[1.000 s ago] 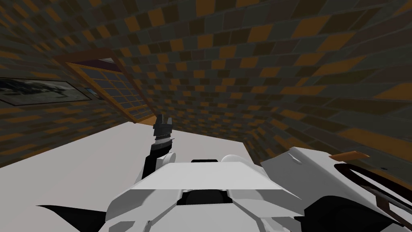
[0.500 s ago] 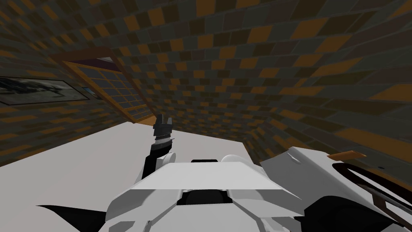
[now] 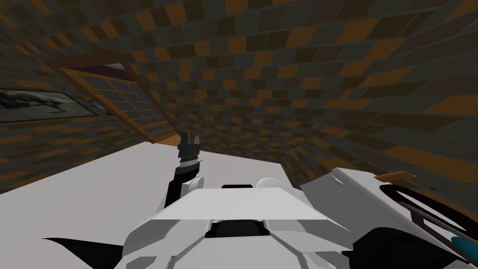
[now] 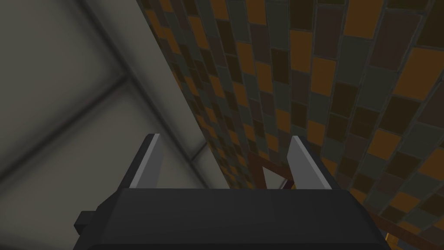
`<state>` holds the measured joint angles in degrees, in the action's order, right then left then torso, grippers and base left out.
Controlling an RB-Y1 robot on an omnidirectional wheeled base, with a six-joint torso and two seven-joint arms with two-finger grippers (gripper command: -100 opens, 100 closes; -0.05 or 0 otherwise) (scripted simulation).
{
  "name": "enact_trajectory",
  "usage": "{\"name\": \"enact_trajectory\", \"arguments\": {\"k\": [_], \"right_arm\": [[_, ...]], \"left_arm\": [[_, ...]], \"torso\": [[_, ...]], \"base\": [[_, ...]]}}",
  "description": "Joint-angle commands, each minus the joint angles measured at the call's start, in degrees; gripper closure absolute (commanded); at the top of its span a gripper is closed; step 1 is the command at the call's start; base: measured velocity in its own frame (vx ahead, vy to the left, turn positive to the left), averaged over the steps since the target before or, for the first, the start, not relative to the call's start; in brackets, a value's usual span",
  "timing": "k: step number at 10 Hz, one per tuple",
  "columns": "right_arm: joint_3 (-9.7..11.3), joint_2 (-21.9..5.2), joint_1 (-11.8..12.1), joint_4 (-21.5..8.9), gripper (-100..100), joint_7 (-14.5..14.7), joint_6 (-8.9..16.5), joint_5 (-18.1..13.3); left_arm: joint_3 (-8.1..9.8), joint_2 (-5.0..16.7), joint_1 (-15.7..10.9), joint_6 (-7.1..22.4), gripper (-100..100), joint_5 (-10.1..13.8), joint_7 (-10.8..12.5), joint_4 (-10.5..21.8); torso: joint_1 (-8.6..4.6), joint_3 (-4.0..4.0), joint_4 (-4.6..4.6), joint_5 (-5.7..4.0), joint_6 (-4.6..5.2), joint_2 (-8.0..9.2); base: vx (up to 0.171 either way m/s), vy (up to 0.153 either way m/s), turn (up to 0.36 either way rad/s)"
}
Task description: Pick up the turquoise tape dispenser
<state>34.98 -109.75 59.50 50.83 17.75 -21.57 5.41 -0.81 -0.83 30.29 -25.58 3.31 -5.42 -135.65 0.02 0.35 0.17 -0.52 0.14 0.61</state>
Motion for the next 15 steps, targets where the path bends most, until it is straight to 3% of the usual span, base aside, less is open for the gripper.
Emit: {"name": "enact_trajectory", "arguments": {"k": [1,7,10,11,13,14,15], "right_arm": [[-1.92,1.77,0.25,-2.26,-100,1.60,-0.49,-0.12],[-9.87,9.78,-0.95,-9.26,-100,9.28,-2.29,1.72],[-14.96,14.96,-3.70,-12.89,-100,13.99,-3.79,2.38],[-14.96,15.50,-3.70,-12.89,-100,13.99,-3.79,2.38],[-18.53,19.34,-6.53,-15.10,-100,17.18,-5.00,2.60],[-18.53,19.83,-6.53,-15.10,-100,17.18,-5.00,2.60],[-20.33,21.94,-8.25,-16.11,-100,18.75,-5.64,2.64]], "left_arm": [[0.00,0.00,0.00,0.00,0,0.00,0.00,0.00],[-0.01,-0.01,-0.02,0.01,0,0.00,0.00,0.01],[0.00,0.00,-0.02,0.01,0,0.00,0.00,0.01],[0.00,0.00,-0.03,0.01,0,0.00,0.00,0.01],[0.00,0.00,-0.01,0.01,0,0.00,0.00,0.01],[0.00,0.00,-0.01,0.01,0,0.00,0.00,0.01],[0.00,0.00,-0.01,0.01,0,0.00,0.00,0.01]], "torso": [[0.00,0.00,0.00,0.00,0.00,0.00],[0.15,0.48,0.22,0.04,0.04,0.77],[-0.04,0.50,0.22,0.00,0.03,0.81],[-0.05,0.59,0.26,0.00,0.03,0.95],[-0.12,0.27,0.13,-0.02,0.00,0.39],[-0.15,0.30,0.14,-0.03,-0.01,0.46],[-0.11,0.24,0.12,-0.02,0.00,0.33]], "base": [[-0.233,0.073,-0.075],[-0.249,0.055,-0.033],[-0.292,0.012,-0.005],[-0.200,0.009,-0.003],[-0.178,-0.013,0.013],[-0.160,-0.004,0.014],[-0.169,-0.041,0.014]]}}
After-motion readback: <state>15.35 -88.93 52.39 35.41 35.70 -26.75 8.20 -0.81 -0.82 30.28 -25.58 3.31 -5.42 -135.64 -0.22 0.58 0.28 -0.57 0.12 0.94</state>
